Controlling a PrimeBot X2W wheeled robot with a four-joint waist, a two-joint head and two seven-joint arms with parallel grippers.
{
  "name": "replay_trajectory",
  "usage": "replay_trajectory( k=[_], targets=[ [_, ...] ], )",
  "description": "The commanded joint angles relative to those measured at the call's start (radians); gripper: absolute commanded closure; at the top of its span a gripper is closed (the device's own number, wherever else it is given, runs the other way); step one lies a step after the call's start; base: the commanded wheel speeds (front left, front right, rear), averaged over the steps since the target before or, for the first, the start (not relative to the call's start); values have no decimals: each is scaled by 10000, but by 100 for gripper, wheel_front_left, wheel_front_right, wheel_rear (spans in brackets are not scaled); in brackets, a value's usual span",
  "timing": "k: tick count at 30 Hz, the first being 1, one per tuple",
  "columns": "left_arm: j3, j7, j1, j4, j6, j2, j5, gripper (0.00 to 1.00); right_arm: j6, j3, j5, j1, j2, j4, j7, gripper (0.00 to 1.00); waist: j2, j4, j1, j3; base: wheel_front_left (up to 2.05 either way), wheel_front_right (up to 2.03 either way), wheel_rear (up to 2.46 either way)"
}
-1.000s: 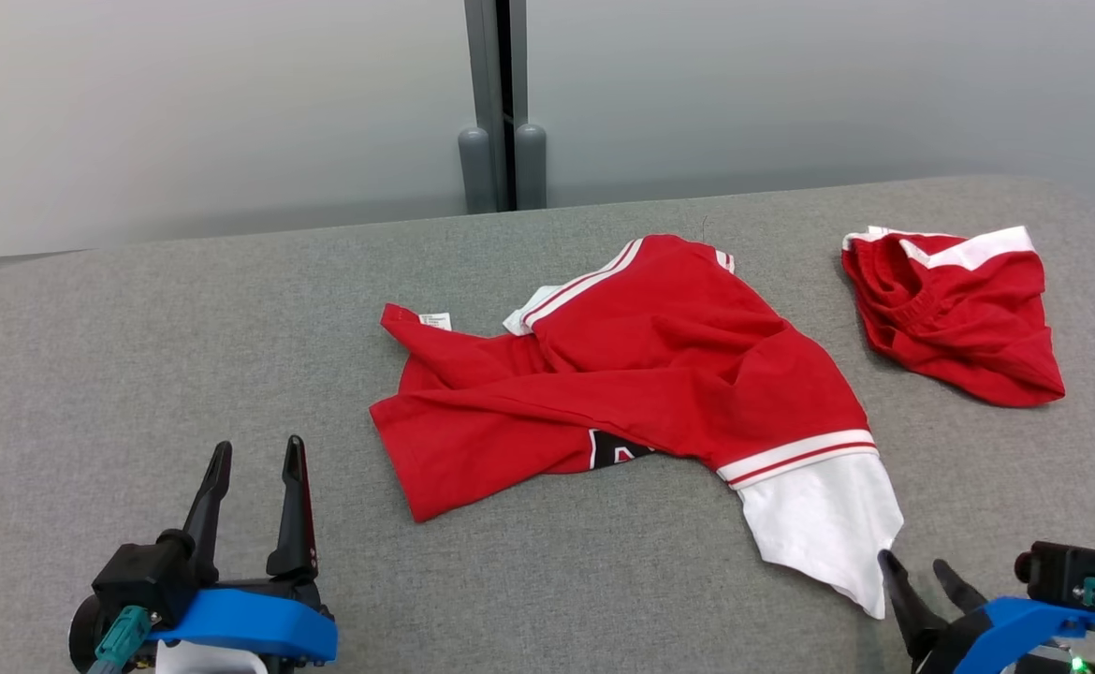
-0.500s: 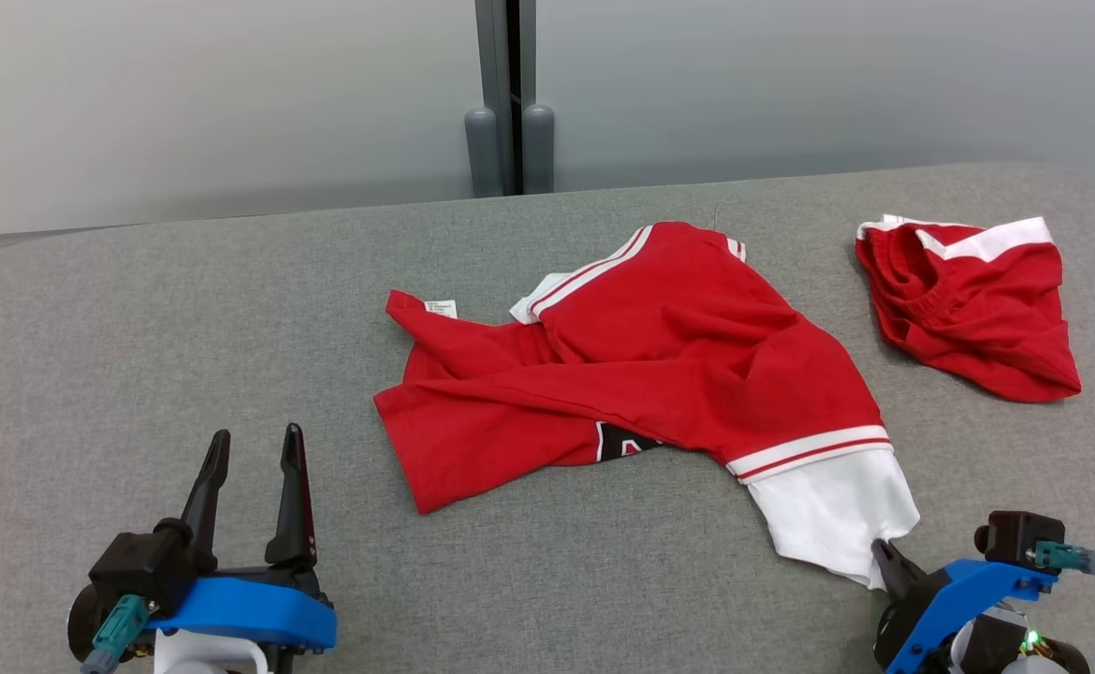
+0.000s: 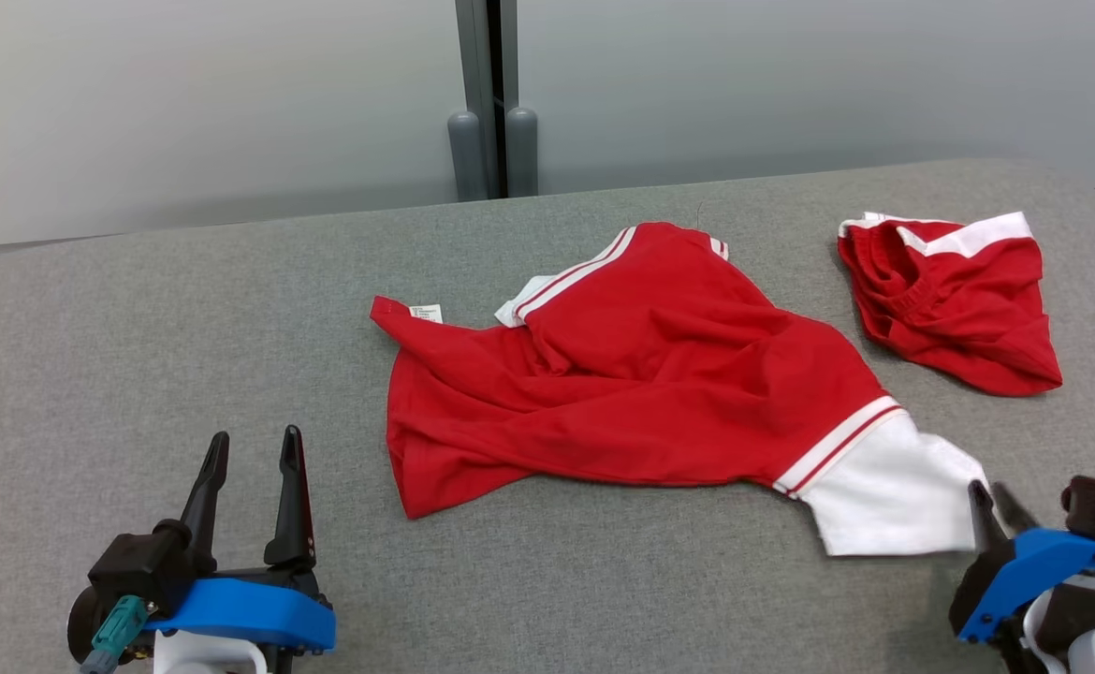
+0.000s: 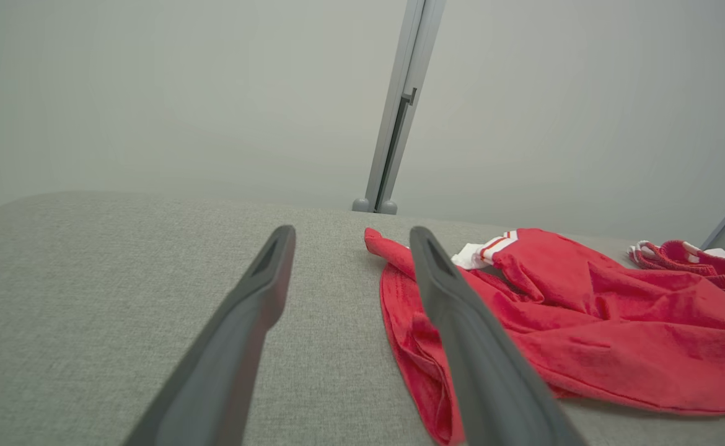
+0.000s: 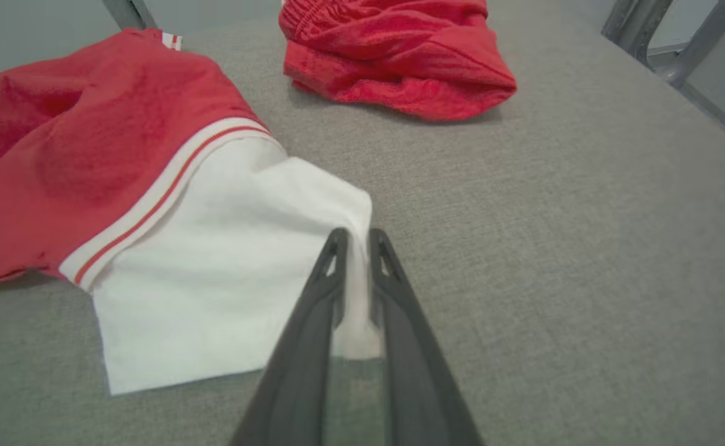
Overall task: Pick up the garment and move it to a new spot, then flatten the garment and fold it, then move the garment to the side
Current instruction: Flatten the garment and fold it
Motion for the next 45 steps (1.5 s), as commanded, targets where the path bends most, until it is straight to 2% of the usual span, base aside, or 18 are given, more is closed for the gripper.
replay_trajectory(
  k=[1,7,12,15,19,22,27,31,34,40,45],
  targets=[
    [10,-44,-92,15,-19,42,-60,0,-1,-172,-357,-144,9,-199,-124,0,-3,-17,-1,-46,0,0,0],
    [37,-44,84,65,-44,92,-47,0,-1,-254,-675,-72,242,-1502,-714,0,-3,6,-1,-250,0,0,0],
    [-14,-44,117,98,-30,125,-54,0,-1,643,-224,229,416,-2698,-1468,0,-3,9,-1,-358,0,0,0],
    [-87,28,41,99,-17,141,-46,0,-1,1200,-66,395,430,-2881,-1776,0,-3,15,-1,-351,0,0,0],
    [-246,259,-124,108,-70,192,-32,0,-1,1428,45,458,435,-2883,-1959,0,-3,-3,-1,-290,0,0,0],
    [-540,1101,-444,285,-165,118,-365,0,-1,1545,117,415,366,-2799,-2049,0,-3,-18,-1,-151,0,0,0],
    [-834,3465,-1448,794,-241,38,-1145,0,-1,1686,189,114,283,-2735,-2151,0,-3,-171,-1,227,0,0,0],
    [-791,5579,-2375,1484,148,11,-1685,0,-1,1775,220,-24,277,-2588,-2186,0,-3,-365,-1,519,0,0,0],
    [-680,6626,-2946,1875,277,-35,-2094,0,-1,1823,218,-135,283,-2496,-2187,0,-3,-536,-1,710,0,0,0],
    [-646,7791,-3534,2525,268,22,-2589,0,-1,1803,196,-266,282,-2369,-2203,0,-3,-794,-1,948,0,0,0],
    [-621,7696,-3796,2902,364,28,-2603,1,-1,1828,229,-373,296,-2270,-2267,0,-3,-887,-1,1007,0,0,0]
  ],
)
